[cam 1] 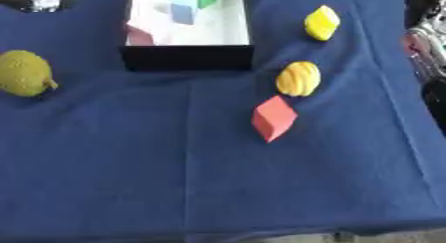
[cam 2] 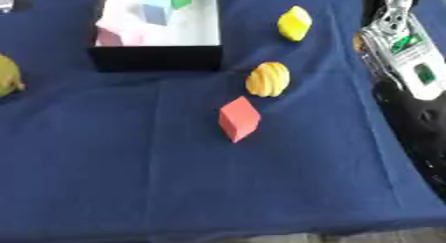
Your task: Pick up objects on the table and place them in the box.
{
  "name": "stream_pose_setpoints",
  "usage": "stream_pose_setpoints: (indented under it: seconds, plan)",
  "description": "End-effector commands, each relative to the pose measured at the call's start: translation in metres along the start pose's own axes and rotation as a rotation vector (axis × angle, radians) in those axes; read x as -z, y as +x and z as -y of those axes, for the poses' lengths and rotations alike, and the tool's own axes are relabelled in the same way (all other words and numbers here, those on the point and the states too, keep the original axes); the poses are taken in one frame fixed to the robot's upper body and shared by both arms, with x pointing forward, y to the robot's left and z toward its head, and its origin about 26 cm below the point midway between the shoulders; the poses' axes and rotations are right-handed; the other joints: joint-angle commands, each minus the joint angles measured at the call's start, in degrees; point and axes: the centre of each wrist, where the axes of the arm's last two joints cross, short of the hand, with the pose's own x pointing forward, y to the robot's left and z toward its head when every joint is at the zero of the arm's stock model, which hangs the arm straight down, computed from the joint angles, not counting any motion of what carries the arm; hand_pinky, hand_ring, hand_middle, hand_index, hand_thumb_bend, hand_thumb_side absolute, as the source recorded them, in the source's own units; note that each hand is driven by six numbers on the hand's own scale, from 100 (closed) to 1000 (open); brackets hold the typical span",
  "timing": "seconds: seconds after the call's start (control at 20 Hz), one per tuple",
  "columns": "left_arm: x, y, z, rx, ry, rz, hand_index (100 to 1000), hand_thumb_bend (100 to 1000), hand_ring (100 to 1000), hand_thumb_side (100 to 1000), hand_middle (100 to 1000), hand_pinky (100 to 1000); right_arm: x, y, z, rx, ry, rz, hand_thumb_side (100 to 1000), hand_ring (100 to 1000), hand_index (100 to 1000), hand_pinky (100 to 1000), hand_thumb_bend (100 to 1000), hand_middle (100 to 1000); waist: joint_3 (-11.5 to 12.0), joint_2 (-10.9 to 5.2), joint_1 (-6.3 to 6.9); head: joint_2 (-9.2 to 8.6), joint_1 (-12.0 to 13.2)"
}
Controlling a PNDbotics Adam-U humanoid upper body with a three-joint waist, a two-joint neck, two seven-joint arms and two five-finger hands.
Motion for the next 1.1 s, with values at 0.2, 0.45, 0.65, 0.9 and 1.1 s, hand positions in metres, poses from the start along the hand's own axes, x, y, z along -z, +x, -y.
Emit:
stream_pose_setpoints:
  seconds: [0.2, 0.45, 0.65, 0.9, 1.1]
  plan:
    - [-0.026, -0.020, -0.021, 0.068, -0.090, -0.070, 895, 595, 865, 355, 841, 885, 0.005, 0.011, 0.010, -0.023, -0.014, 0.031, 535, 776, 879, 947, 397, 765, 0.3, -1.59, 0.08, 0.31, 0.4]
    - [-0.028, -0.040, -0.011, 0.070, -0.178, -0.137, 895, 631, 880, 359, 852, 896, 0.005, 0.013, 0.010, -0.023, -0.012, 0.035, 536, 776, 879, 948, 396, 765, 0.3, -1.67, 0.01, 0.31, 1.1]
    - [-0.029, -0.053, -0.005, 0.050, -0.232, -0.163, 899, 634, 884, 385, 857, 900, 0.005, 0.014, 0.009, -0.022, -0.012, 0.035, 536, 776, 880, 948, 394, 765, 0.3, -1.72, -0.14, 0.31, 1.9]
    - [-0.027, -0.066, 0.000, 0.037, -0.267, -0.203, 903, 669, 890, 391, 865, 903, 0.005, 0.013, 0.009, -0.018, -0.015, 0.033, 536, 773, 879, 948, 396, 763, 0.3, -1.75, -0.26, 0.31, 2.9]
    - [-0.021, -0.074, 0.007, 0.046, -0.279, -0.240, 909, 717, 897, 374, 871, 905, 0.004, 0.012, 0.008, -0.014, -0.015, 0.029, 537, 772, 878, 948, 396, 762, 0.2, -1.74, -0.44, 0.31, 3.0]
